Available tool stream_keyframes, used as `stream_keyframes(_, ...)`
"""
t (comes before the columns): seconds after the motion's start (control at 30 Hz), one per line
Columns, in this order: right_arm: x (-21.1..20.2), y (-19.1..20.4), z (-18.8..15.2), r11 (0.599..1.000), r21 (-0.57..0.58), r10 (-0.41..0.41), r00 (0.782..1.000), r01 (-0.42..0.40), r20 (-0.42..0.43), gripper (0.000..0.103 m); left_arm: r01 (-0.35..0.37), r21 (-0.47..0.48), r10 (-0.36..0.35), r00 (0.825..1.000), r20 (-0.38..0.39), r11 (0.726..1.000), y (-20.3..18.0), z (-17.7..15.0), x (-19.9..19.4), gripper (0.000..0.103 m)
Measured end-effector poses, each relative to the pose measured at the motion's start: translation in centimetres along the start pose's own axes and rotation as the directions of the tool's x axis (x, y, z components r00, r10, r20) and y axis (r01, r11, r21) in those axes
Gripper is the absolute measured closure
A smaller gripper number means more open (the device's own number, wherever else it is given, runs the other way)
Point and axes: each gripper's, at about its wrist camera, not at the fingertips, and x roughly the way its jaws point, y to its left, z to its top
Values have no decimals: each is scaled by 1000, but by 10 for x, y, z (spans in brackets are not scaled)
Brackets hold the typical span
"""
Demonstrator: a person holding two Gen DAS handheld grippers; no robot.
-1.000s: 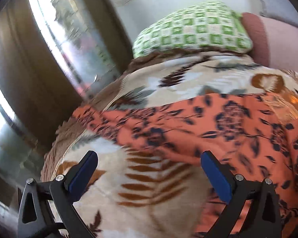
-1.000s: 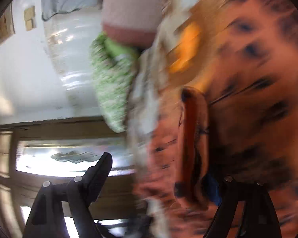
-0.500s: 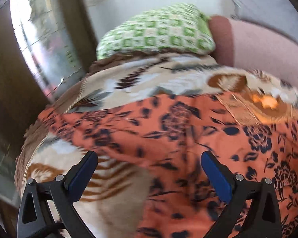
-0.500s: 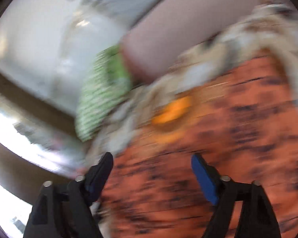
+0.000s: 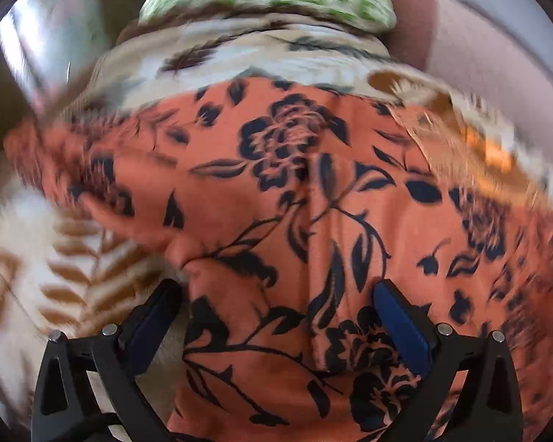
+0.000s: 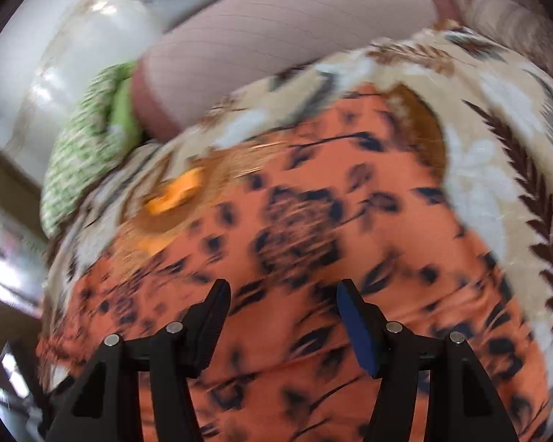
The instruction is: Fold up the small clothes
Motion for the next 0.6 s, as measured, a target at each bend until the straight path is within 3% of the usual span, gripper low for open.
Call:
stream_keyframes(0.13, -38, 34, -19, 992, -103, 85, 987, -72, 136, 39, 20, 101, -18, 1000, -13, 995, -4, -4, -7, 0)
stream_keyframes(0.23, -62, 60, -38, 980, -180, 120, 974, -85, 190, 39, 10, 74, -16, 997, 71, 997, 17, -3, -33, 0)
stream_keyframes(0.33, -80, 71, -61, 974, -195, 154, 972, -119, 176, 39, 14, 24, -17, 991, 136, 1000, 53, 5, -58, 0)
stream_keyframes(0.4, -81, 71, -75, 972, -183, 177, 973, -149, 149, 39, 7, -73, 6, 984, 179, 997, 93, 10, -74, 0)
stream_keyframes(0.5, -78, 70, -89, 967, -194, 187, 977, -165, 103, 39, -44, -201, 81, 980, 181, 979, 142, 22, -84, 0)
stream_keyframes(0.6, -68, 74, -98, 963, -195, 203, 977, -188, 64, 39, -75, -230, 113, 981, 156, 970, 185, 34, -87, 0)
